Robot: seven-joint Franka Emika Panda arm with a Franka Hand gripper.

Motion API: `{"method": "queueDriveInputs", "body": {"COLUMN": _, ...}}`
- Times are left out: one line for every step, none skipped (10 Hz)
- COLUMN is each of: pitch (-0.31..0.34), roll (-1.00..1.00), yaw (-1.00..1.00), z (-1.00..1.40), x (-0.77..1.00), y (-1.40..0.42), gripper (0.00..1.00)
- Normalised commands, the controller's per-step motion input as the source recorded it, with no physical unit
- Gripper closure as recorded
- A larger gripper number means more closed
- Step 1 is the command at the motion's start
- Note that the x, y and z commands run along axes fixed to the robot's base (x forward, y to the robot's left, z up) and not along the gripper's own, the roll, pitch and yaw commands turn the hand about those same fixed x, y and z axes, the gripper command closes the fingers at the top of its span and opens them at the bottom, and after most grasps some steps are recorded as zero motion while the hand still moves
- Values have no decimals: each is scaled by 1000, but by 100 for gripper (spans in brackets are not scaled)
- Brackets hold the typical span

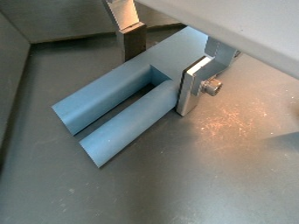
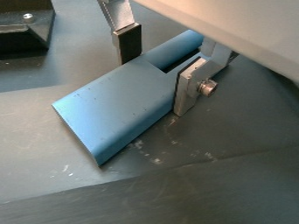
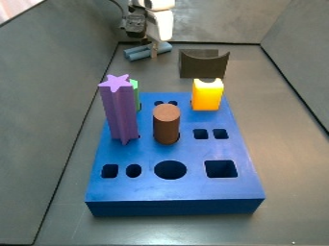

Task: Pick up the square-circle object. Move up. Rotate the square-circle object. Place the square-circle object on the fixture. Regrasp the square-circle object. Move to above the board. Insert the square-circle object.
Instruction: Pick up the square-circle object, then move up.

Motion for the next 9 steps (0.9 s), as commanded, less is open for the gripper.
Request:
{"method": "queueDriveInputs", "body": {"pitch": 0, "roll": 0, "yaw": 0, "z": 0, "x": 0, "y": 0, "gripper": 100}}
{"method": "queueDriveInputs", "body": {"pitch": 0, "roll": 0, "yaw": 0, "z": 0, "x": 0, "y": 0, "gripper": 100}}
{"method": "queueDriveInputs", "body": {"pitch": 0, "roll": 0, "yaw": 0, "z": 0, "x": 0, "y": 0, "gripper": 100}}
{"method": "queueDriveInputs", "body": {"pitch": 0, "roll": 0, "yaw": 0, "z": 0, "x": 0, "y": 0, "gripper": 100}}
{"method": "queueDriveInputs", "body": {"pitch": 0, "roll": 0, "yaw": 0, "z": 0, "x": 0, "y": 0, "gripper": 100}}
{"method": "queueDriveInputs", "body": {"pitch": 0, "roll": 0, "yaw": 0, "z": 0, "x": 0, "y": 0, "gripper": 100}}
{"method": "queueDriveInputs", "body": {"pitch": 0, "roll": 0, "yaw": 0, "z": 833, "x": 0, "y": 0, "gripper": 100}}
{"method": "queueDriveInputs", "body": {"pitch": -9, "roll": -3, "yaw": -21, "z": 853, "x": 22, "y": -44, "gripper": 100}}
{"method": "queueDriveInputs", "body": {"pitch": 7, "roll": -10, "yaw": -18, "z": 733, "x": -13, "y": -54, "gripper": 100}}
